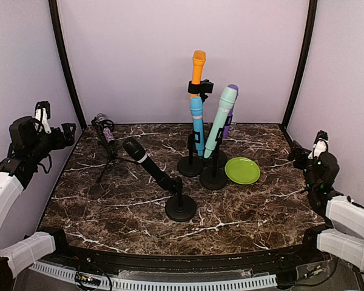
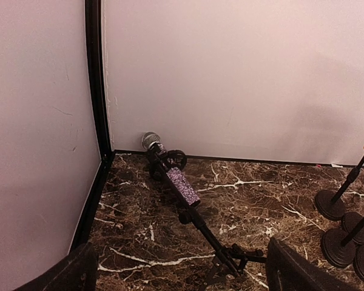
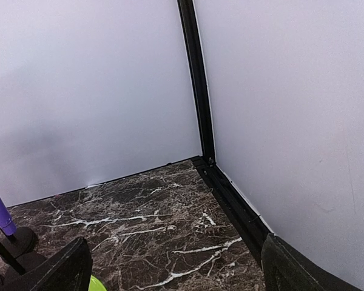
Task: Remove the microphone from the stand
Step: Adjust the microphone stand with the microphone at the center of the board.
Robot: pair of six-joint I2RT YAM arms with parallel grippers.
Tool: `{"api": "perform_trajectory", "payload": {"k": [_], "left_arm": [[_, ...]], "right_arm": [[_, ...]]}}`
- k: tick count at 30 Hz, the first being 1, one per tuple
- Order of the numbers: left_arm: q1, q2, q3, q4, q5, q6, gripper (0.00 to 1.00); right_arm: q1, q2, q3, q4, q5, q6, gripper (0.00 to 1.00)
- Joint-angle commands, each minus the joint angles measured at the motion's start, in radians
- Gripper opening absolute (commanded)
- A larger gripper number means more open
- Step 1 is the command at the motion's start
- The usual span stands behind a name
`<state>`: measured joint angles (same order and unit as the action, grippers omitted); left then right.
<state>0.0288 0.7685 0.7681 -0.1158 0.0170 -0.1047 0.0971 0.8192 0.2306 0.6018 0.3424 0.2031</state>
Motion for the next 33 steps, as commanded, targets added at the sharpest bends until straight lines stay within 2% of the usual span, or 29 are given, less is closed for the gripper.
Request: {"api": "perform_trajectory", "payload": {"k": [1,9,13,15,18,20,23,26,28,33], "left_arm": [[0.002,-0.003,0.0,0.018,-0.005,0.011,0.99],[0.002,0.022,-0.01,0.031,0.015,0.015,0.99],[0.002,0.035,-0.019,0.051,0.095,0.033,0.99],[0.001,0.048,-0.011,0.082,0.21,0.025,0.99],[-0.032,0.106,0.052,0.108,0.353,-0.025,0.99],[-0.134,0.151,0.117,0.095,0.361,-0.009,0.99],[-0.229,0.222,0.179,0.088,0.391,0.029,0.99],[-0.249,0.25,0.158,0.185,0.536,-0.022,0.99],[-0.25,0.253,0.115,0.238,0.584,-0.054,0.99],[-0.251,0.228,0.087,0.175,0.534,-0.016,0.99]], "right_arm": [[-0.002,-0.007,-0.01,0.047,0.027,-0.012,0.99],[-0.005,-0.016,-0.006,0.051,0.034,0.036,0.99],[-0.005,-0.012,0.082,-0.075,-0.034,0.068,0.99],[-0.005,-0.007,0.146,-0.189,-0.099,0.094,0.99],[0.0,0.005,0.279,-0.356,-0.285,0.114,0.99],[0.012,0.016,0.357,-0.446,-0.437,0.12,0.99],[0.051,0.04,0.464,-0.55,-0.575,0.15,0.98],[0.124,0.069,0.525,-0.539,-0.684,0.206,0.98],[0.22,0.099,0.551,-0.508,-0.696,0.234,0.99],[0.517,0.206,0.652,-0.492,-0.522,0.166,0.98]]}}
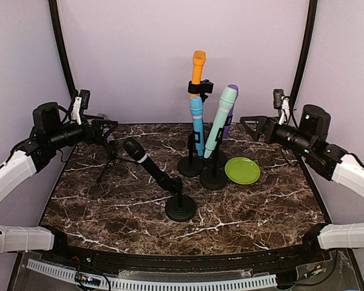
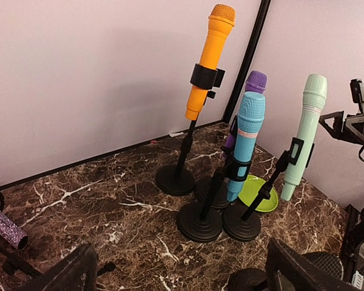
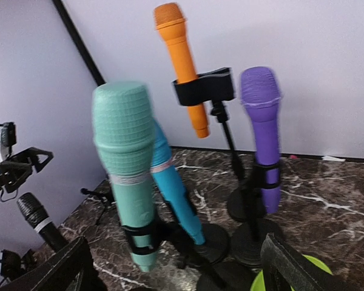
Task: Remove the microphone from the stand
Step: Adjust the microphone stand with the microphone at the center of the board.
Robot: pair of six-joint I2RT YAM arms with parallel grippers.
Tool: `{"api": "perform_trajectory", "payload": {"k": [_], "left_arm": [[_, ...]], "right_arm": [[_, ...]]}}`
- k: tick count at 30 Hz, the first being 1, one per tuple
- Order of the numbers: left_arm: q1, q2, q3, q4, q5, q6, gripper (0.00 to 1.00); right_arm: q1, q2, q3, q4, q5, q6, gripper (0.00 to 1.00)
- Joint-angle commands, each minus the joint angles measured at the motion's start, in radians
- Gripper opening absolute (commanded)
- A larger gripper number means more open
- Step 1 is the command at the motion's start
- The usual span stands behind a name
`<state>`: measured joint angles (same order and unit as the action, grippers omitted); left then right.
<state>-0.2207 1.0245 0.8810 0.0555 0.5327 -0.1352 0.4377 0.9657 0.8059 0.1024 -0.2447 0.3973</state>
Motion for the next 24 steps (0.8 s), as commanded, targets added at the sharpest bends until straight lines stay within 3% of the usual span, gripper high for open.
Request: {"api": "perform_trajectory", "payload": {"k": [1,6,11,16,24], "left_arm": [[-0.002,-0.041,-0.026,-0.013,0.002,0.032,0.99],[-0.002,-0.09,-0.036,-0.042,-0.133,0.063,0.99],[-0.002,-0.105,-0.041,-0.044,-0.149,0.055,0.99],[-0.002,-0.107,-0.045,-0.027,-0.098,0.051,0.99],[-0.002,-0.098,-0.051,-0.019,-0.077,0.058,0.99]], "right_arm": [[0.231,0.08,0.091,0.011,0.09,-0.058,0.97],[0.407,0.166,0.138,0.03,0.124,-0.104,0.9],[0.54,0.264,0.172,0.026,0.131,-0.141,0.86],[0.604,0.423,0.237,-0.016,0.122,-0.177,0.83],[0.608,0.577,0.301,-0.129,0.12,-0.27,0.77]]}}
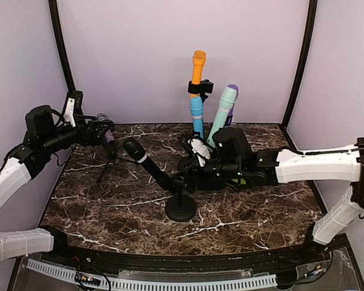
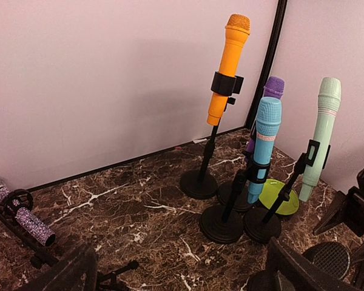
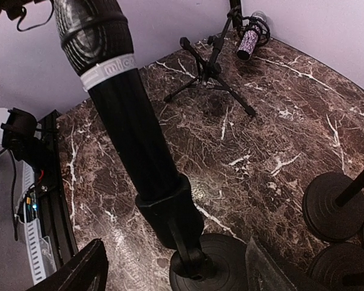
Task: Remove the microphone from the stand
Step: Adjust the microphone stand with the microphone at the center of the board.
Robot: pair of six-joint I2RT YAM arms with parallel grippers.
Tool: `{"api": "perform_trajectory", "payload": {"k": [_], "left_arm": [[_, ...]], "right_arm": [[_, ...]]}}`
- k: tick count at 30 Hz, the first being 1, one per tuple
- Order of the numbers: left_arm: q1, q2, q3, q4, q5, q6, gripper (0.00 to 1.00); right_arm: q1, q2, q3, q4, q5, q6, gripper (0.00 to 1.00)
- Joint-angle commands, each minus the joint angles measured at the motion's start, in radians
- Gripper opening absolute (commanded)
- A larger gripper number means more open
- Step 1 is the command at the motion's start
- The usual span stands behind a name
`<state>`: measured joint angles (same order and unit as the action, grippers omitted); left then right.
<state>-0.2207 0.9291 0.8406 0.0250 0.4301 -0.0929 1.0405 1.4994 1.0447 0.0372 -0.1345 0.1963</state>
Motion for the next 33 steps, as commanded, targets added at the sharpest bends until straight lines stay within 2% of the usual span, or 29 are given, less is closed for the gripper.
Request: {"api": "perform_trajectory", "payload": {"k": [1,12,16,22,25,30,33], "left_arm": [[-0.002,-0.001,-0.011,0.012,0.032,0.017,0.99],[-0.002,0.015,-0.012,0.015,0.054,0.024,0.99],[-0.002,0.018,-0.012,0.015,0.053,0.025,0.99],[-0.002,0.018,-0.012,0.014,0.054,0.027,0.99],[-0.002,0.017,-0.014,0.016,0.06,0.025,0.99],[-0.021,0.019,-0.016,0.051,0.103,-0.008,0.99],[-0.063,0.027,-0.02,0.11,0.128,-0.072,0.99]], "right_arm": [[0.006,0.059,0.071,-0.086,0.005,-0.084,0.74],[0.006,0.152,0.111,-0.138,-0.047,-0.139,0.59],[0.006,0.16,0.108,-0.12,-0.046,-0.144,0.45],[0.006,0.125,0.075,-0.085,-0.01,-0.146,0.18],[0.005,0.081,0.029,-0.043,0.012,-0.128,0.1],[0.02,0.008,-0.043,0.029,0.181,-0.082,0.0],[0.048,-0.026,-0.082,0.057,0.321,-0.047,0.0]]}}
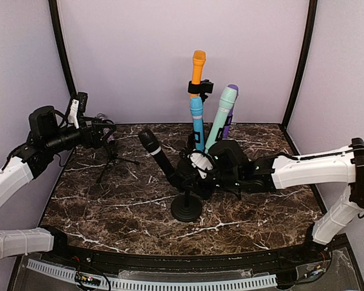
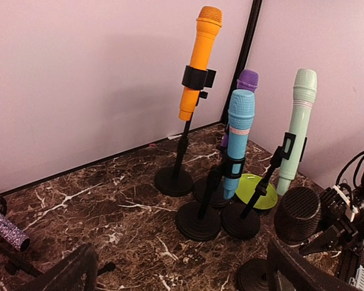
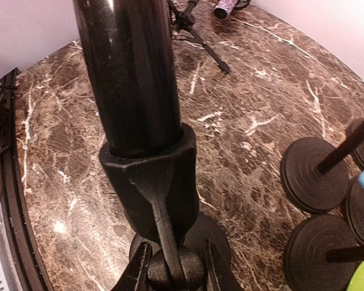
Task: Remove the microphone from the stand
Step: Adjust the microphone stand with the microphone at the center of the board.
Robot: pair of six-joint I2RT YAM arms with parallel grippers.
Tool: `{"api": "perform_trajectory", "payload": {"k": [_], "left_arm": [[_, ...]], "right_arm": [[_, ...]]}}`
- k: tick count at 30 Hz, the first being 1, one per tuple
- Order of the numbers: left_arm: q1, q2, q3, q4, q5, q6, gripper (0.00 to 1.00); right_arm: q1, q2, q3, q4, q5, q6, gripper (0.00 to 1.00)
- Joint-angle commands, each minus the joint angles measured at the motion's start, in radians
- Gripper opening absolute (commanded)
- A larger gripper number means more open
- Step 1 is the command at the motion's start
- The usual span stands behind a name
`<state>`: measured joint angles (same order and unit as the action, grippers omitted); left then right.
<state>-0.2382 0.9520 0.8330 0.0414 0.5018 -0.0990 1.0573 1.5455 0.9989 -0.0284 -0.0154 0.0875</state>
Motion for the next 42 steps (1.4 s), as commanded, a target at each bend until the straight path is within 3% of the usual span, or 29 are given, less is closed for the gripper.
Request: {"api": "perform_trajectory", "payload": {"k": [1,6,12,18,27,34,42], "left_arm": [[-0.074,0.018,-0.008,0.122,0.061,-0.092,0.98],[-0.228,0.104,0.079,0.198,0.076,-0.187,0.98],[-0.37,0.268,0.118,0.272,0.034,-0.291,0.98],[-0.392,0.335,0.094,0.285,-0.035,-0.35,0.98],[-0.447,0.452,0.064,0.41,0.063,-0.439,0.98],[-0.45,0.434,0.004,0.448,0.036,-0.41,0.97],[-0.45,0.425,-0.018,0.375,-0.061,-0.387,0.79]], "right_arm": [[0.037,-0.085,-0.054,0.134,0.238,0.083,0.0],[0.059,-0.1,-0.092,0.153,0.384,0.157,0.0],[0.07,-0.091,-0.123,0.225,0.413,0.226,0.0],[0.081,-0.075,-0.135,0.279,0.419,0.231,0.0],[0.089,-0.009,-0.083,0.328,0.384,0.228,0.0],[0.113,0.052,-0.016,0.314,0.407,0.232,0.0],[0.136,0.114,0.06,0.303,0.428,0.242,0.0]]}}
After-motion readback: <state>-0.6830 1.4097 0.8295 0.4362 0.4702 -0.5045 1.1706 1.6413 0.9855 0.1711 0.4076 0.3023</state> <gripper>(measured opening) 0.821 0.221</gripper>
